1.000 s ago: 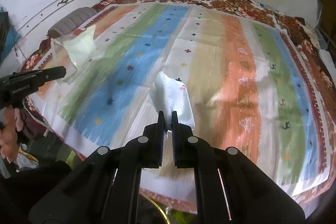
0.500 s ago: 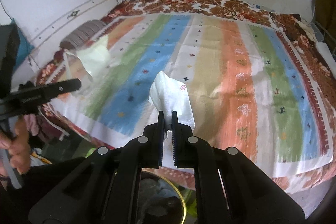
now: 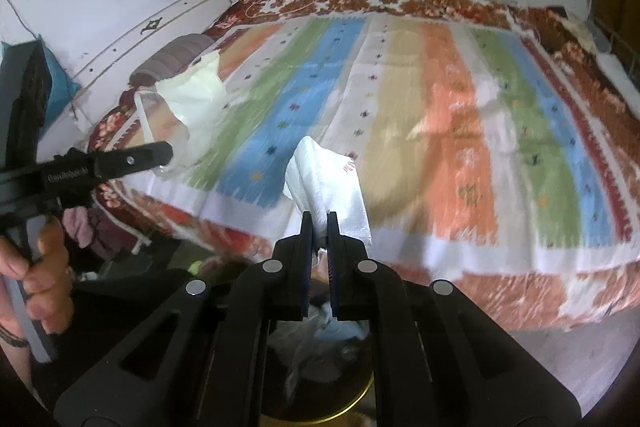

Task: Collect trash
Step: 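Carry the white bag in the left tool while the right tool carries the tissue over the bin, then open the left tool to drop the white bag while the right tool releases the tissue into the bin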

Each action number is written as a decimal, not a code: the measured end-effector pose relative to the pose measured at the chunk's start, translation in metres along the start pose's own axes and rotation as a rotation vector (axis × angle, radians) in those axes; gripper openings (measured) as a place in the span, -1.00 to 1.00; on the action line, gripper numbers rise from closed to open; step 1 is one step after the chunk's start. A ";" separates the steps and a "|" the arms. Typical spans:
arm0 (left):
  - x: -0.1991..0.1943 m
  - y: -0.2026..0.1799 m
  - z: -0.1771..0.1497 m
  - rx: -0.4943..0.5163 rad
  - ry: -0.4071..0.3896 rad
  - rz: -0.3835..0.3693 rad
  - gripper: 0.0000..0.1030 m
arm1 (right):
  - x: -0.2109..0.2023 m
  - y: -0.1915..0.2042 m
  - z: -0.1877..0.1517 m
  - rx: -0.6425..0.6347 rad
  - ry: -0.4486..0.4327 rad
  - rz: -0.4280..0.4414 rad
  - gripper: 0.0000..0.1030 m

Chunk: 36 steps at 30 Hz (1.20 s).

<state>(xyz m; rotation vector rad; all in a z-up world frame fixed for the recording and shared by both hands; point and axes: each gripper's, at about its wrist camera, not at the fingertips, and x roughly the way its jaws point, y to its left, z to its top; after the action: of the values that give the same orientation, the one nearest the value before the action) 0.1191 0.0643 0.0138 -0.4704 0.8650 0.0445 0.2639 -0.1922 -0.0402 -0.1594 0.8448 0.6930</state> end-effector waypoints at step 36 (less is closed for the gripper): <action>0.063 -0.002 -0.126 -0.036 0.324 0.136 -0.99 | 0.048 0.005 -0.132 0.072 0.315 -0.035 -0.85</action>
<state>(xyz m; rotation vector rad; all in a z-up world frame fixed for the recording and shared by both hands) 0.0697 0.0002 -0.1019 -0.4586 1.2159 0.1108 0.1994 -0.2167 -0.1624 -0.2214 1.1644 0.6122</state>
